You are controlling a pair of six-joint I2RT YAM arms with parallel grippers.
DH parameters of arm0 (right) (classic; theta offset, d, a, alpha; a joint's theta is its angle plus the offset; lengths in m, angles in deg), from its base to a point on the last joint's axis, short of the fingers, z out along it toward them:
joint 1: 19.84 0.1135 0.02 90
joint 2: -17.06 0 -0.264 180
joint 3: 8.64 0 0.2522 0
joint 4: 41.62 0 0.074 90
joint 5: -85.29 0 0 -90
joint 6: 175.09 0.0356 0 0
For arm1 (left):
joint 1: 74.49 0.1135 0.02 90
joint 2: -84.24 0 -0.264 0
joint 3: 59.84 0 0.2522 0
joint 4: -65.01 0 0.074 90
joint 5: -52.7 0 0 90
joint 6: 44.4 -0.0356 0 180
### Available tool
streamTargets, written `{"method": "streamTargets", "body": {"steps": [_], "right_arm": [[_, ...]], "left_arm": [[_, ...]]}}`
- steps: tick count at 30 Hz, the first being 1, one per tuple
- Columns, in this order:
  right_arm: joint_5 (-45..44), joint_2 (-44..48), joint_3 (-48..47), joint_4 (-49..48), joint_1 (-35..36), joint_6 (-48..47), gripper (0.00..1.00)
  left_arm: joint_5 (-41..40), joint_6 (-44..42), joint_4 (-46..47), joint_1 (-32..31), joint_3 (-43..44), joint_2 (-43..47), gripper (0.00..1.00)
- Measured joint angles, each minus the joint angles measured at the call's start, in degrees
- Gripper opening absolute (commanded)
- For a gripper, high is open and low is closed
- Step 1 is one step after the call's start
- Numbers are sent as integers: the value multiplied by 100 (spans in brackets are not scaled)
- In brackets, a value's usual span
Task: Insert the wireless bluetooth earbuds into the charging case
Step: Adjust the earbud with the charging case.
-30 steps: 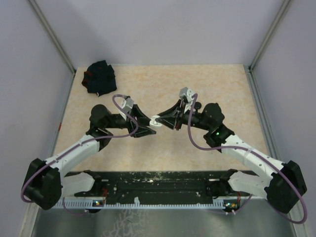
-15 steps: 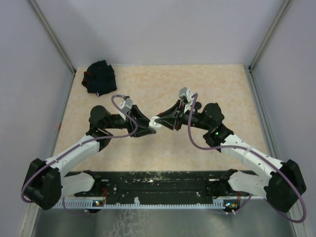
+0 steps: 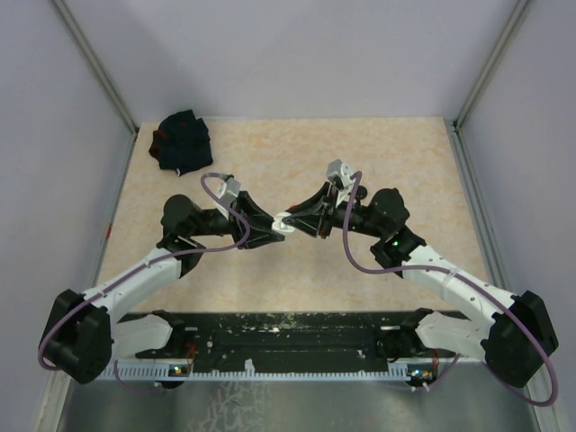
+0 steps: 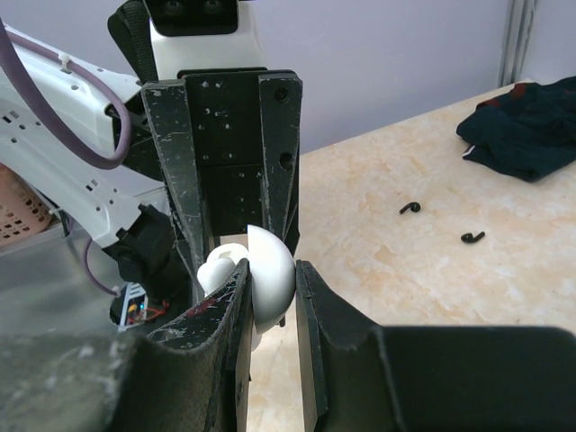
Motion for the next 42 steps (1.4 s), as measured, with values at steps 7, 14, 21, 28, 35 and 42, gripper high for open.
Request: {"method": "streamTargets", "body": {"steps": [7, 14, 21, 28, 35, 42], "right_arm": [[-7, -2, 0, 9, -15, -9, 10], [-76, 2, 26, 168, -13, -55, 35], [-553, 221, -118, 944, -42, -216, 56], [-935, 411, -942, 2251, -37, -479, 48], [-1191, 380, -1582, 3436, -33, -697, 42], [-1665, -125, -2048, 4013, 337, -754, 41]], "left_arm": [[-31, 35, 50, 0, -4, 0, 1], [-234, -621, -929, -24, 81, 251, 0], [-981, -1792, -2691, -55, 404, 560, 0], [-1888, -2647, -3827, -76, 811, 555, 0], [-2243, -3241, -4258, -92, 909, 501, 0], [-2457, -3698, -4360, -144, 907, 494, 0]]}}
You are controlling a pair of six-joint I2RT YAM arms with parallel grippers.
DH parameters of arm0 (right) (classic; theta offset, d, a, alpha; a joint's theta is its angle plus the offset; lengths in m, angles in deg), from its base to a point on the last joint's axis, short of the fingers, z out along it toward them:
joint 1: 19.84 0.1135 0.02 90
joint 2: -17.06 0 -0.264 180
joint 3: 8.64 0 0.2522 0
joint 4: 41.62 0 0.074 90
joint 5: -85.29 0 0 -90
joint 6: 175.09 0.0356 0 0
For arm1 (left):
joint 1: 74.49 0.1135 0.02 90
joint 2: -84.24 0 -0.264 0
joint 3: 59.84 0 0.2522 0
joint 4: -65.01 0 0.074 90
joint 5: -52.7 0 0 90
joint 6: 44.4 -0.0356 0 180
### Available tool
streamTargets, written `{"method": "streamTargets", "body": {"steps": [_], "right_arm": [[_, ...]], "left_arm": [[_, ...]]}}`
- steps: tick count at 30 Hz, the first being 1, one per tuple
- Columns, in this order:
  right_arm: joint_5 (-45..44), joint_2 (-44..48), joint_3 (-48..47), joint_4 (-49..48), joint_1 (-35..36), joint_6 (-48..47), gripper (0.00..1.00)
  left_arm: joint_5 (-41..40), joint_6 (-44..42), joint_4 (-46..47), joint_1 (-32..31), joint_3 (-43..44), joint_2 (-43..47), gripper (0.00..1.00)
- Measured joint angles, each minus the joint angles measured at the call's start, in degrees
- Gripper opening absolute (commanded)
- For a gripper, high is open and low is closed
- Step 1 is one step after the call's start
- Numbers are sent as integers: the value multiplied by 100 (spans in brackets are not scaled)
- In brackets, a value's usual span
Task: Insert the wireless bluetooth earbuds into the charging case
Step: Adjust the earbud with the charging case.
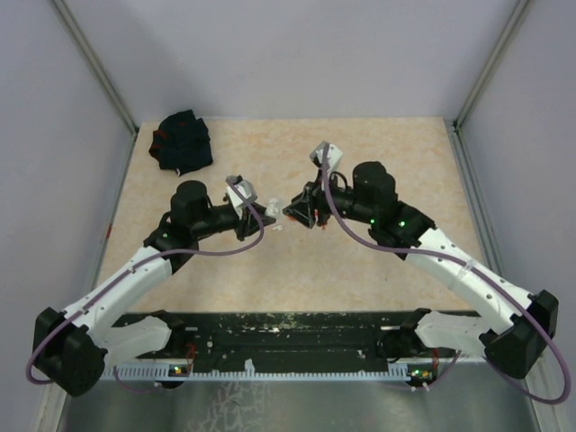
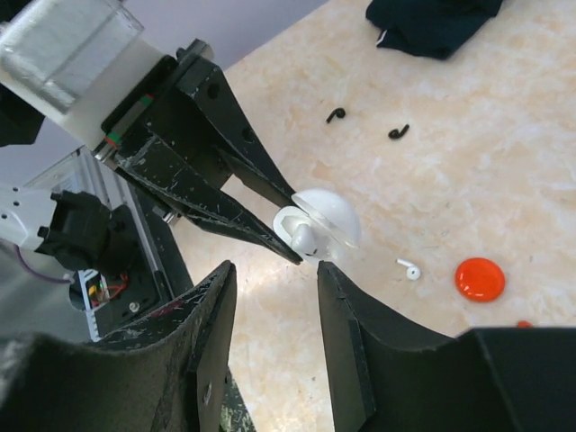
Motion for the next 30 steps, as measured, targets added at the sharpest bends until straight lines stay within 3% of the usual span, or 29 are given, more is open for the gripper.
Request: {"method": "streamTargets", "body": {"steps": [6, 30], "right_arm": [[-157, -503, -70, 177, 339, -114, 41], [535, -800, -323, 461, 343, -634, 39]], "left_arm": [[85, -341, -2, -35, -50, 68, 0], [1165, -551, -328, -44, -74, -22, 0]]}}
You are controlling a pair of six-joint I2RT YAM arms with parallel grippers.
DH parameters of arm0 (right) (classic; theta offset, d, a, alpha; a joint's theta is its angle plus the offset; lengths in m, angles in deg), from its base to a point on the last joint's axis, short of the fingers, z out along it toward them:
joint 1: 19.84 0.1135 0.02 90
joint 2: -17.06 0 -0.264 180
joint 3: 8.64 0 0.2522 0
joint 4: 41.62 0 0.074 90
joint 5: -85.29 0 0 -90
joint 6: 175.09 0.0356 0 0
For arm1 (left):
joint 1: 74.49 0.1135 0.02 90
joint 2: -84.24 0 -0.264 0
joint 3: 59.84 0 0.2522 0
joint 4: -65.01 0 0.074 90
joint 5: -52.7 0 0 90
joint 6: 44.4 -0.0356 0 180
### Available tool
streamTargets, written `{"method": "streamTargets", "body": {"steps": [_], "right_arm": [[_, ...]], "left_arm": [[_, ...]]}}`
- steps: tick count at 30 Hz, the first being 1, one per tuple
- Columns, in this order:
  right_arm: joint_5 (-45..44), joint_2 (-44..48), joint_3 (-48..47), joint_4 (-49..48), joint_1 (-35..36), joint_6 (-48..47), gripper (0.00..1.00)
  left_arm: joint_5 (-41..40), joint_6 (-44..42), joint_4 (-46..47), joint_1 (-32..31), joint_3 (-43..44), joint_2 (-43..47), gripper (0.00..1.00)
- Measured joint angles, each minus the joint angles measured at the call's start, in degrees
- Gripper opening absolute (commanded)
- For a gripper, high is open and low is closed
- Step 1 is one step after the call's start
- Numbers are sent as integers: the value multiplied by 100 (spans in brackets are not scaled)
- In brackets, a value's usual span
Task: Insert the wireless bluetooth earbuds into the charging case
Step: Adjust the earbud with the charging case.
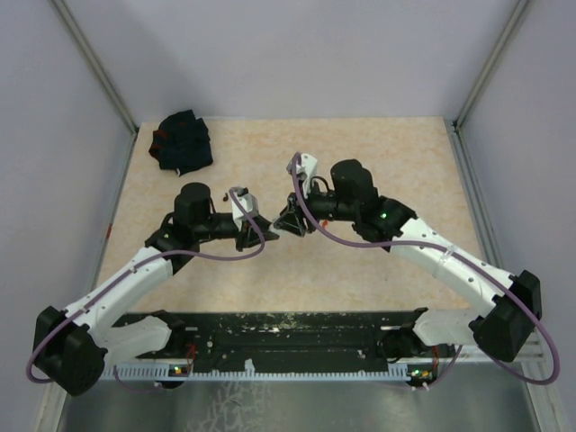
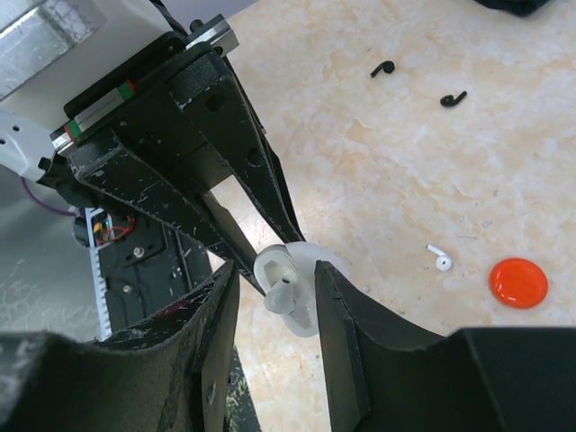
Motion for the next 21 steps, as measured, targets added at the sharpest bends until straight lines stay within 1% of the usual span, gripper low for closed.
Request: {"method": "streamTargets", "body": {"steps": [6, 12, 21], "right_arm": [[68, -4, -46, 205, 0, -120, 38], [66, 13, -48, 216, 0, -144, 38], [-52, 385, -39, 155, 0, -144, 37]], "left_arm": [[-4, 4, -55, 0, 0, -2, 0], [-26, 46, -55, 0, 0, -13, 0], [-26, 120, -35, 0, 17, -46, 0]]}}
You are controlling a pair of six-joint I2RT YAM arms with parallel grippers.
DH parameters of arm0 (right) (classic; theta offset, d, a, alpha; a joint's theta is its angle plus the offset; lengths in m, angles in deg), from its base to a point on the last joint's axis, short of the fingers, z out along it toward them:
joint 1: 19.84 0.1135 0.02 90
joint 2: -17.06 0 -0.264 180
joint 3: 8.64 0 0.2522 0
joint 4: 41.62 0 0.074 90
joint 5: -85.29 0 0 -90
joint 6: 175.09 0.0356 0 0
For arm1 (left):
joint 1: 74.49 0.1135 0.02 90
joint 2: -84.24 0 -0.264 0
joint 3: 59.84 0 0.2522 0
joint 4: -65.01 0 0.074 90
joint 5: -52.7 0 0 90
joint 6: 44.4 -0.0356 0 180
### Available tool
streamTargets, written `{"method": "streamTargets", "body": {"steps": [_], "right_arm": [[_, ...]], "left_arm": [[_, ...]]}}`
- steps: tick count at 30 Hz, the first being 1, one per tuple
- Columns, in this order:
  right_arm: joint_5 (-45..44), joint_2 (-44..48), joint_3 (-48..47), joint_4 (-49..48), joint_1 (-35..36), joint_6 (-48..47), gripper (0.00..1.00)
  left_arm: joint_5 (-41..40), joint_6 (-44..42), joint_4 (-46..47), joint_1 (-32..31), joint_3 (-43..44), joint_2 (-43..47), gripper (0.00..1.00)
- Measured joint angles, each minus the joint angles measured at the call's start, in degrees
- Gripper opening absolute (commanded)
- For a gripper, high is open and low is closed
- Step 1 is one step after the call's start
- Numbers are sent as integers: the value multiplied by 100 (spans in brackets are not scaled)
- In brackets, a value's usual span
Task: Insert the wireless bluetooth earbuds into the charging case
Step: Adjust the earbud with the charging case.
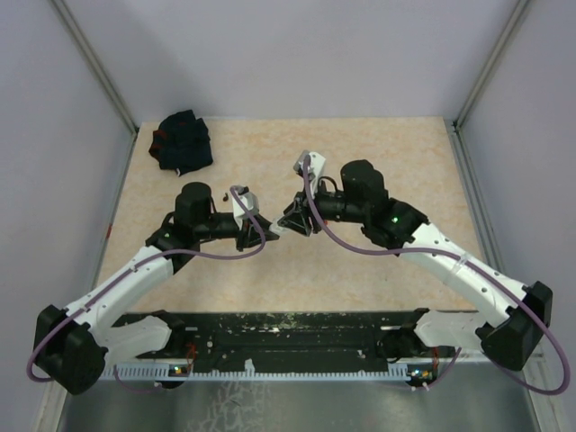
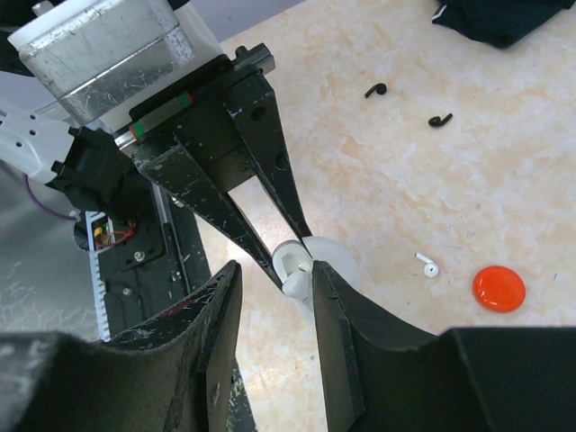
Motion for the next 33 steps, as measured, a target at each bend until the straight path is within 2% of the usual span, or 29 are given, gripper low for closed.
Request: {"method": "streamTargets", "body": {"steps": [33], "right_arm": [[820, -389, 74, 66, 0, -179, 29]], "left_arm": [[221, 125, 70, 0, 39, -55, 0]]}}
